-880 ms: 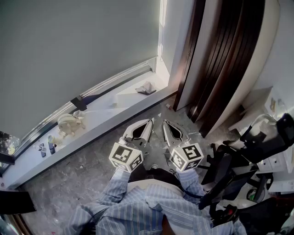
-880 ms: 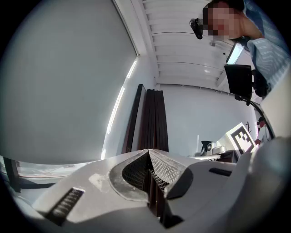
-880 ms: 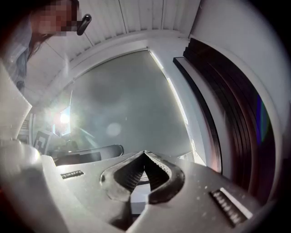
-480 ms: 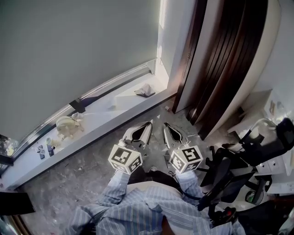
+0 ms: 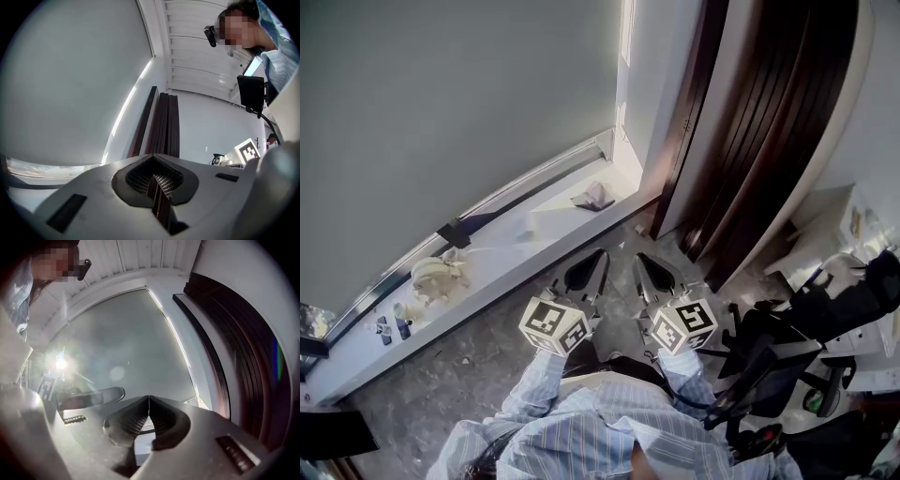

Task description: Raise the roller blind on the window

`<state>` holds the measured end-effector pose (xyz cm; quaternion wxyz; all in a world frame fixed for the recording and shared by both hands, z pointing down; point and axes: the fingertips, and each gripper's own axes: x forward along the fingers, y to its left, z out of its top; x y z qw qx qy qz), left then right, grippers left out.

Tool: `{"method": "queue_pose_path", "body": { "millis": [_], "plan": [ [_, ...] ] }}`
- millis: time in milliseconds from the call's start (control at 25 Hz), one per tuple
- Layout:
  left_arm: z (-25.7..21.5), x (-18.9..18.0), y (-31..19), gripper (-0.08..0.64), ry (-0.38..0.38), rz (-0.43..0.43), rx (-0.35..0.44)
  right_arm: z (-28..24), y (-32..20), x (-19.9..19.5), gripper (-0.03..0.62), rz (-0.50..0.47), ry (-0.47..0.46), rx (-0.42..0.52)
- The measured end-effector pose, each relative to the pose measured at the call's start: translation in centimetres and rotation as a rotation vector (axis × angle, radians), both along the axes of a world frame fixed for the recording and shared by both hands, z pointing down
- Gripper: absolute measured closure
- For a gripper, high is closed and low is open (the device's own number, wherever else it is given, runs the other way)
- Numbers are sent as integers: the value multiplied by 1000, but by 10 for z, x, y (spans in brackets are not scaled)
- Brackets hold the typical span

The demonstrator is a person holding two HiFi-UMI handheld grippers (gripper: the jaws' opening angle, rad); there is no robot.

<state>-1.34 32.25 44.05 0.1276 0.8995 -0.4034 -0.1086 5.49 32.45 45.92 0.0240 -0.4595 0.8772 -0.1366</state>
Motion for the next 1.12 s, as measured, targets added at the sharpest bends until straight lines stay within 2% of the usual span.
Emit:
{"method": "queue_pose_path", "body": {
  "millis": [240,440,760,1000,1120],
  "plan": [
    [-14,-13,-60,555,60,101,27,-4,-58,-24,586,-12,-17,-10],
    [-20,-33,-111,555,12,114,27,-13,-105,-45,586,7,-8,-20],
    [-10,-78,-174,555,42,160,-31,-12,-160,-91,586,7,-6,-43],
    [8,-79,-215,555,52,195,-71,4,-193,-87,586,45,49,-71],
    [12,-68,-232,555,58,213,-81,9,-208,-75,586,64,40,-82]
  ]
}}
